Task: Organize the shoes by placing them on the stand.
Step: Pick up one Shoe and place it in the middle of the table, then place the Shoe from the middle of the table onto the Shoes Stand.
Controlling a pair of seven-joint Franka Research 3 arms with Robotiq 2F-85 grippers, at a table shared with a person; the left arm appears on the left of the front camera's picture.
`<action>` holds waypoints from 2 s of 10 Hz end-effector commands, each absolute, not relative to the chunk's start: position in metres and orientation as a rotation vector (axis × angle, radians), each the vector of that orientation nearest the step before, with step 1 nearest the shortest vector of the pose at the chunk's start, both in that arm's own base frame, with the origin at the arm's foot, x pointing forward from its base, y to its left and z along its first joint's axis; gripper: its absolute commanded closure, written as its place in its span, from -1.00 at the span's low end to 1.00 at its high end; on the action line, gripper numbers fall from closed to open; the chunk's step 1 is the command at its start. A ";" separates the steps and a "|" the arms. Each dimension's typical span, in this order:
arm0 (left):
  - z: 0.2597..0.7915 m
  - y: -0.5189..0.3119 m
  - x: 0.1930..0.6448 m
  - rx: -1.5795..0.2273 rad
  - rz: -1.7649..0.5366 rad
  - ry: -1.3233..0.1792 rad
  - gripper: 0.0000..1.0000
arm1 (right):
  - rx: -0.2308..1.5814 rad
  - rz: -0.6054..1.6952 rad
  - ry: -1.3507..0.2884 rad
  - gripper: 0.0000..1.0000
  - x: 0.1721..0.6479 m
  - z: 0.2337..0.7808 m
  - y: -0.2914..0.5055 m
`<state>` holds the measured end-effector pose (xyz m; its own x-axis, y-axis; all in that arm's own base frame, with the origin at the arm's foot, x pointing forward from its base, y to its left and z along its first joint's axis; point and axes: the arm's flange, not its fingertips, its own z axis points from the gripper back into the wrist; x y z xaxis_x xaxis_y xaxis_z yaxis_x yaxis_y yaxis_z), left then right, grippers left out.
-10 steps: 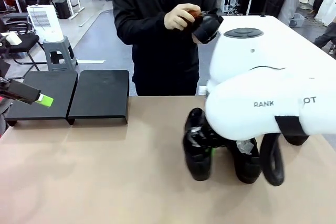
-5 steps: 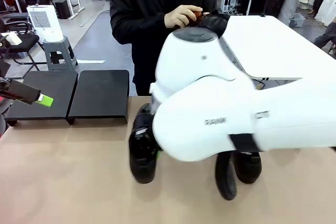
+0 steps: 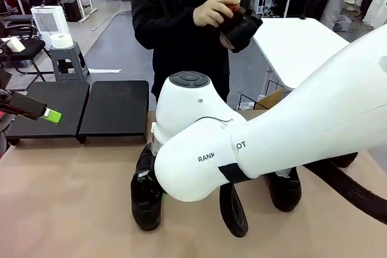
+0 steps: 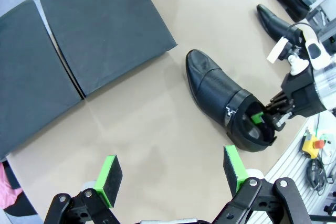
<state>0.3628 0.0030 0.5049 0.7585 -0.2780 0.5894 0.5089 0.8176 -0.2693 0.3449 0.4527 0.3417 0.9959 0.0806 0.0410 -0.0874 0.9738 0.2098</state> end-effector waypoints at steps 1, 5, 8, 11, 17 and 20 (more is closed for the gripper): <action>0.504 0.005 0.364 -0.454 -0.456 -0.569 -1.00 | 0.223 0.055 -0.044 0.43 0.348 0.352 0.457; 0.504 0.005 0.364 -0.454 -0.456 -0.569 -1.00 | 0.257 -0.004 -0.024 -1.00 0.350 0.360 0.438; 0.504 0.005 0.364 -0.454 -0.456 -0.569 -1.00 | 0.281 -0.002 -0.032 -1.00 0.334 0.383 0.425; 0.504 0.005 0.364 -0.454 -0.456 -0.569 -1.00 | 0.273 -0.014 -0.038 -1.00 0.347 0.376 0.437; 0.504 0.005 0.364 -0.454 -0.456 -0.569 -1.00 | 0.273 -0.014 -0.038 -1.00 0.347 0.376 0.437; 0.505 0.003 0.363 -0.436 -0.444 -0.562 -1.00 | 0.227 -0.005 -0.221 -1.00 0.314 0.431 0.381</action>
